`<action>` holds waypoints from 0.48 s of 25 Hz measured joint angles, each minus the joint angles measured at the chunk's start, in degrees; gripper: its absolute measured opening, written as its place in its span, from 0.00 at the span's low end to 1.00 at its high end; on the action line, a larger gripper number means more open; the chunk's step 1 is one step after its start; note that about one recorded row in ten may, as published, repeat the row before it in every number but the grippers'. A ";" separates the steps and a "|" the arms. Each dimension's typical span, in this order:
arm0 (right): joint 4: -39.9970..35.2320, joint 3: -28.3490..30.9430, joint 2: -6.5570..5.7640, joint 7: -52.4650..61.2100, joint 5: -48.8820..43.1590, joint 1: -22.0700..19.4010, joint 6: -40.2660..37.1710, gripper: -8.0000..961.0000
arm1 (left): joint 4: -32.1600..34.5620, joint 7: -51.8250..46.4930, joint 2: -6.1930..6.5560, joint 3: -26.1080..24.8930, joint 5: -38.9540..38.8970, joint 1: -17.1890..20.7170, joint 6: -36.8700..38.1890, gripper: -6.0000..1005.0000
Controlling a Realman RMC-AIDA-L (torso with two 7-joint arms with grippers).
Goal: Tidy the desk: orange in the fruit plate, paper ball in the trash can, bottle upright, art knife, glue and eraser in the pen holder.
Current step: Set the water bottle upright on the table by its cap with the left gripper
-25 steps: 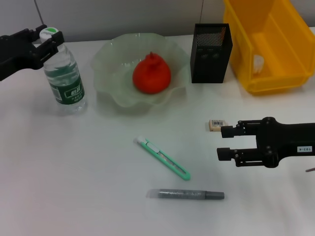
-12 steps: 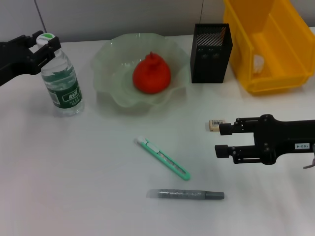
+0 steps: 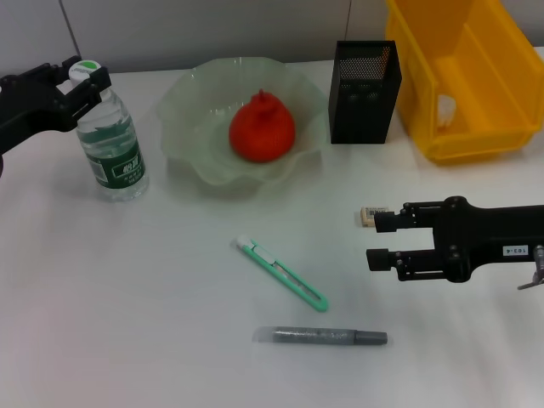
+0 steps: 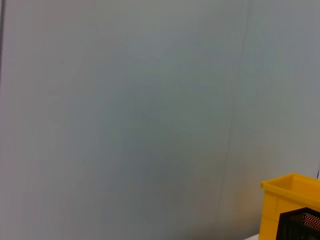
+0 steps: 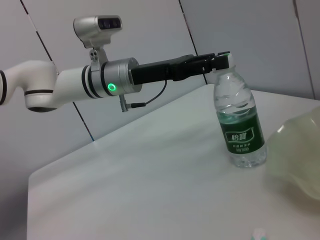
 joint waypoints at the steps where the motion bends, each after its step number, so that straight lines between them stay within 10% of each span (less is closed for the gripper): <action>1: 0.66 0.04 -0.12 0.00 0.00 0.26 0.01 0.60 | -0.14 0.47 0.00 0.01 -0.19 0.04 0.01 0.60; 12: 1.80 0.04 -0.41 -0.08 -0.08 0.99 0.62 0.59 | -1.14 2.21 -0.07 -0.31 -1.17 0.47 0.24 0.61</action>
